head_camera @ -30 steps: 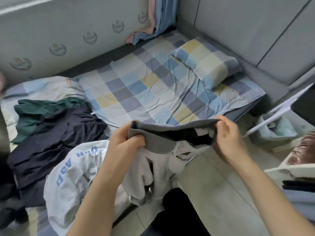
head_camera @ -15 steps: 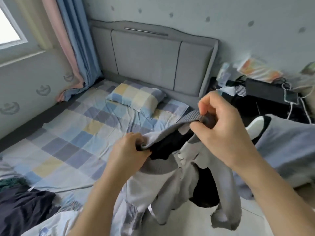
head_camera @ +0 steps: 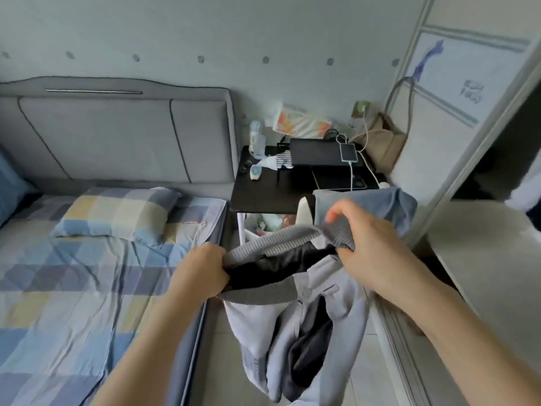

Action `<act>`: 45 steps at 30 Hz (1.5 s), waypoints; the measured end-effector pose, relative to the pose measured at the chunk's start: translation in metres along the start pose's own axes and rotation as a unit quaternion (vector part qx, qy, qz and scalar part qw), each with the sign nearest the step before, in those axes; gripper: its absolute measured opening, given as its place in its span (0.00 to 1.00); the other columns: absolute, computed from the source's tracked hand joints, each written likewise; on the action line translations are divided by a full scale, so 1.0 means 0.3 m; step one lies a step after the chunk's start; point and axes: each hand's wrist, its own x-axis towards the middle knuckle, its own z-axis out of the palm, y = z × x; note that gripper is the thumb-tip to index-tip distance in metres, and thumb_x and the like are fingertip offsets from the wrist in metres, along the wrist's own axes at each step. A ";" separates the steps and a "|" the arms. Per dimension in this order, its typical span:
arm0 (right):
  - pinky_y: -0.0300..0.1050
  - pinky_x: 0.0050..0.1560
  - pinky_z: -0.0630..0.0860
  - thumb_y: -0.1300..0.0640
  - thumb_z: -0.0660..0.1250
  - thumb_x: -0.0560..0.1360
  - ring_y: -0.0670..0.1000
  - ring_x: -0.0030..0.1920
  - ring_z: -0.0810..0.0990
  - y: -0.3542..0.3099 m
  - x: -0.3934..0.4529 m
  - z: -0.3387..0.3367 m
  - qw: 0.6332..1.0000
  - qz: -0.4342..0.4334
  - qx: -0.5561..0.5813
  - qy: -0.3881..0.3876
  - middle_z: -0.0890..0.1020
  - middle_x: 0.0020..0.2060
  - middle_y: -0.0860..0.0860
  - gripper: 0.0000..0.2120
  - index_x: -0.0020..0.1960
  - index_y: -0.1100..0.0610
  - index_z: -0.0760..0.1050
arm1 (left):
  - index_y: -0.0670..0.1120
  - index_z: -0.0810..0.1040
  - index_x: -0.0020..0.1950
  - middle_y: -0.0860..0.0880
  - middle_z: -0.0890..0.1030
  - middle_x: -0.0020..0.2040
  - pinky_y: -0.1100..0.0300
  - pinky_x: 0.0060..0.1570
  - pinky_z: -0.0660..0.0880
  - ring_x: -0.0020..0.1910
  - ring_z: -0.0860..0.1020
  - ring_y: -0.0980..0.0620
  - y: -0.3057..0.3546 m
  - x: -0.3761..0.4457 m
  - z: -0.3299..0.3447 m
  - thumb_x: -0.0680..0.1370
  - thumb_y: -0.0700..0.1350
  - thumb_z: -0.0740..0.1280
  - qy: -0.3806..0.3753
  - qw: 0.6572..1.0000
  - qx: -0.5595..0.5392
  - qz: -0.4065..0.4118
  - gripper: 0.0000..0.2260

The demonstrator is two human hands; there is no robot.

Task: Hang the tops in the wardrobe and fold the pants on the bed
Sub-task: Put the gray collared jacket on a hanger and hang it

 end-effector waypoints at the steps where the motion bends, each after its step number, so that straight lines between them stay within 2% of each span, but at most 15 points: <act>1: 0.39 0.33 0.70 0.69 0.63 0.71 0.45 0.37 0.74 0.129 0.011 -0.018 0.996 0.070 -0.053 -0.017 0.75 0.37 0.48 0.16 0.50 0.50 0.67 | 0.44 0.80 0.42 0.45 0.77 0.35 0.57 0.39 0.76 0.39 0.78 0.48 0.079 0.034 0.002 0.70 0.39 0.66 -0.041 0.998 -0.025 0.039 0.04; 3: 0.46 0.36 0.70 0.68 0.62 0.72 0.53 0.41 0.75 0.357 0.010 -0.036 0.977 0.170 -0.117 -0.057 0.75 0.39 0.52 0.10 0.48 0.55 0.69 | 0.41 0.78 0.37 0.47 0.73 0.28 0.63 0.29 0.71 0.27 0.71 0.56 0.219 0.065 0.001 0.68 0.40 0.72 -0.104 0.982 -0.129 0.092 0.04; 6: 0.40 0.29 0.64 0.66 0.63 0.70 0.54 0.39 0.73 0.642 -0.038 -0.090 0.958 0.254 -0.110 -0.071 0.73 0.37 0.51 0.09 0.42 0.54 0.68 | 0.49 0.86 0.39 0.51 0.83 0.34 0.65 0.40 0.76 0.33 0.78 0.57 0.483 0.098 0.018 0.67 0.43 0.80 -0.157 0.906 -0.377 0.108 0.05; 10: 0.44 0.32 0.65 0.62 0.65 0.70 0.55 0.38 0.71 0.877 -0.124 -0.209 0.935 0.324 -0.132 -0.058 0.74 0.43 0.53 0.06 0.45 0.54 0.72 | 0.40 0.84 0.45 0.43 0.84 0.43 0.56 0.50 0.78 0.42 0.81 0.50 0.843 0.124 0.060 0.69 0.44 0.76 -0.320 0.707 -0.621 0.114 0.10; 14: 0.43 0.28 0.73 0.62 0.67 0.68 0.55 0.35 0.78 1.000 -0.210 -0.361 0.913 0.405 -0.048 0.025 0.76 0.36 0.52 0.07 0.38 0.54 0.69 | 0.40 0.81 0.58 0.43 0.80 0.60 0.55 0.71 0.61 0.65 0.74 0.46 1.094 0.146 0.076 0.81 0.48 0.60 -0.533 0.495 -0.671 0.143 0.16; 15: 0.45 0.27 0.77 0.64 0.68 0.67 0.55 0.33 0.81 1.015 -0.225 -0.395 0.906 0.419 0.007 0.058 0.77 0.34 0.53 0.08 0.37 0.55 0.71 | 0.40 0.82 0.58 0.43 0.80 0.61 0.54 0.72 0.64 0.65 0.76 0.46 1.139 0.164 0.079 0.81 0.48 0.60 -0.534 0.485 -0.682 0.121 0.16; 21: 0.42 0.34 0.81 0.70 0.70 0.72 0.53 0.35 0.85 1.064 -0.258 -0.580 0.804 0.410 0.370 0.221 0.80 0.36 0.60 0.04 0.39 0.64 0.78 | 0.39 0.83 0.55 0.41 0.84 0.54 0.55 0.52 0.78 0.53 0.83 0.45 1.375 0.334 0.147 0.78 0.42 0.66 -0.384 0.714 -0.574 0.117 0.10; 24: 0.46 0.40 0.82 0.71 0.64 0.75 0.58 0.44 0.85 1.080 -0.222 -0.654 0.756 0.358 0.456 0.302 0.84 0.43 0.61 0.07 0.46 0.63 0.81 | 0.45 0.83 0.41 0.47 0.82 0.36 0.63 0.34 0.76 0.36 0.78 0.49 1.472 0.444 0.209 0.75 0.37 0.71 -0.184 0.887 -0.334 0.260 0.05; 26: 0.51 0.45 0.82 0.71 0.62 0.76 0.57 0.47 0.85 1.088 -0.177 -0.702 0.726 0.326 0.496 0.347 0.85 0.45 0.60 0.09 0.46 0.64 0.80 | 0.46 0.80 0.42 0.48 0.81 0.36 0.56 0.40 0.76 0.39 0.78 0.47 1.525 0.505 0.260 0.74 0.36 0.69 -0.078 0.929 -0.139 0.334 0.05; 30: 0.51 0.44 0.78 0.70 0.61 0.75 0.55 0.38 0.79 1.108 -0.057 -0.778 0.669 0.306 0.535 0.414 0.79 0.35 0.57 0.07 0.40 0.61 0.73 | 0.43 0.74 0.42 0.47 0.78 0.36 0.56 0.35 0.70 0.37 0.77 0.45 1.652 0.642 0.330 0.75 0.36 0.61 -0.039 0.930 -0.032 0.365 0.04; 32: 0.50 0.44 0.75 0.67 0.63 0.75 0.53 0.38 0.78 1.110 -0.013 -0.804 0.675 0.305 0.514 0.433 0.77 0.33 0.55 0.08 0.38 0.60 0.72 | 0.41 0.78 0.40 0.43 0.82 0.37 0.59 0.31 0.76 0.33 0.82 0.46 1.718 0.690 0.316 0.77 0.34 0.61 -0.130 0.924 -0.169 0.318 0.09; 35: 0.44 0.38 0.74 0.63 0.65 0.75 0.48 0.35 0.80 1.136 0.073 -0.880 0.688 0.327 0.426 0.489 0.78 0.31 0.52 0.09 0.37 0.59 0.73 | 0.37 0.80 0.45 0.41 0.84 0.35 0.59 0.30 0.80 0.32 0.84 0.46 1.849 0.787 0.236 0.80 0.32 0.62 -0.376 0.779 -0.478 0.153 0.08; 38: 0.51 0.44 0.73 0.60 0.69 0.74 0.55 0.42 0.79 1.169 0.161 -0.966 0.693 0.328 0.384 0.515 0.79 0.40 0.59 0.07 0.46 0.65 0.75 | 0.39 0.78 0.46 0.41 0.83 0.36 0.54 0.35 0.83 0.35 0.82 0.46 1.967 0.887 0.129 0.80 0.34 0.63 -0.500 0.638 -0.581 0.075 0.05; 42: 0.50 0.41 0.71 0.55 0.69 0.75 0.55 0.40 0.74 1.221 0.291 -1.050 0.691 0.347 0.304 0.557 0.74 0.39 0.57 0.11 0.45 0.63 0.71 | 0.42 0.80 0.52 0.43 0.82 0.52 0.52 0.50 0.80 0.49 0.83 0.44 2.063 1.012 -0.027 0.74 0.42 0.68 -0.604 0.565 -0.540 0.157 0.08; 45: 0.49 0.37 0.75 0.56 0.66 0.78 0.52 0.36 0.74 1.259 0.383 -1.086 0.718 0.357 0.103 0.589 0.73 0.35 0.54 0.07 0.44 0.55 0.68 | 0.45 0.84 0.57 0.43 0.83 0.58 0.52 0.50 0.81 0.57 0.82 0.44 2.127 1.091 -0.150 0.72 0.48 0.72 -0.598 0.589 -0.464 0.284 0.15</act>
